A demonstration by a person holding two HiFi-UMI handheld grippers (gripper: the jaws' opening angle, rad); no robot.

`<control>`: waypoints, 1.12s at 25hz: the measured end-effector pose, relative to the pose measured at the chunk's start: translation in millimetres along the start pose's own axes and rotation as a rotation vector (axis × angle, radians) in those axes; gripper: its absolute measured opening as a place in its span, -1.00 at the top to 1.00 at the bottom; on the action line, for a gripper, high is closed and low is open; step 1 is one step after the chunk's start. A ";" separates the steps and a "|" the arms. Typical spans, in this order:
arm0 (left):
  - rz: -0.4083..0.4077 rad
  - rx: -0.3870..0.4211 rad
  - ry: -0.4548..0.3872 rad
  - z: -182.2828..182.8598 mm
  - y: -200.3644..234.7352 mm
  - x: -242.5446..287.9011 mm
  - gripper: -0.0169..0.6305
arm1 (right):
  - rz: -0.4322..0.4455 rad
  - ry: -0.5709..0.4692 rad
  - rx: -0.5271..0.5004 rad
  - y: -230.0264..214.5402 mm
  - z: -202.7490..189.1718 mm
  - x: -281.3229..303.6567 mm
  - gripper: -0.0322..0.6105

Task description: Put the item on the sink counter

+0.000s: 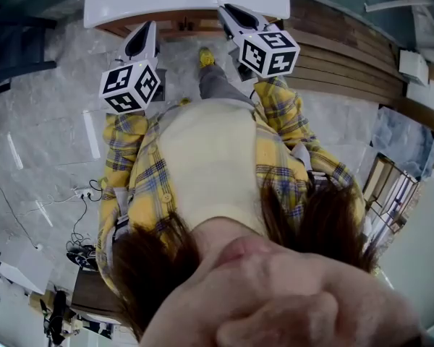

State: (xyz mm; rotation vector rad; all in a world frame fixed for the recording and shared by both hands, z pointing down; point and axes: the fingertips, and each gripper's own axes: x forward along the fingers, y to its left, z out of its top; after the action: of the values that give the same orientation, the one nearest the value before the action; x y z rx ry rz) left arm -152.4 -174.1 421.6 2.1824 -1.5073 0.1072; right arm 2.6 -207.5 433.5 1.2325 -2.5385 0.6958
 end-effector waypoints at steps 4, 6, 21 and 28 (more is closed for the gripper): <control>0.014 0.000 -0.003 10.6 0.5 22.7 0.93 | 0.006 -0.004 -0.001 -20.4 17.0 13.5 0.75; 0.021 0.000 -0.005 15.1 1.9 32.7 0.93 | 0.005 -0.003 -0.003 -30.4 24.0 20.4 0.75; 0.046 0.003 -0.014 42.0 -1.8 108.4 0.93 | -0.025 0.018 0.002 -112.6 56.7 55.7 0.75; 0.057 -0.002 -0.013 45.3 0.5 135.2 0.93 | -0.052 0.032 0.006 -148.6 63.6 70.0 0.75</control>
State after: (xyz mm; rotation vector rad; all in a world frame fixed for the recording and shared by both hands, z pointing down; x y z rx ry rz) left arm -109.4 -310.0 426.2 2.1426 -1.5761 0.1105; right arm 76.0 -366.3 453.7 1.2743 -2.4717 0.7060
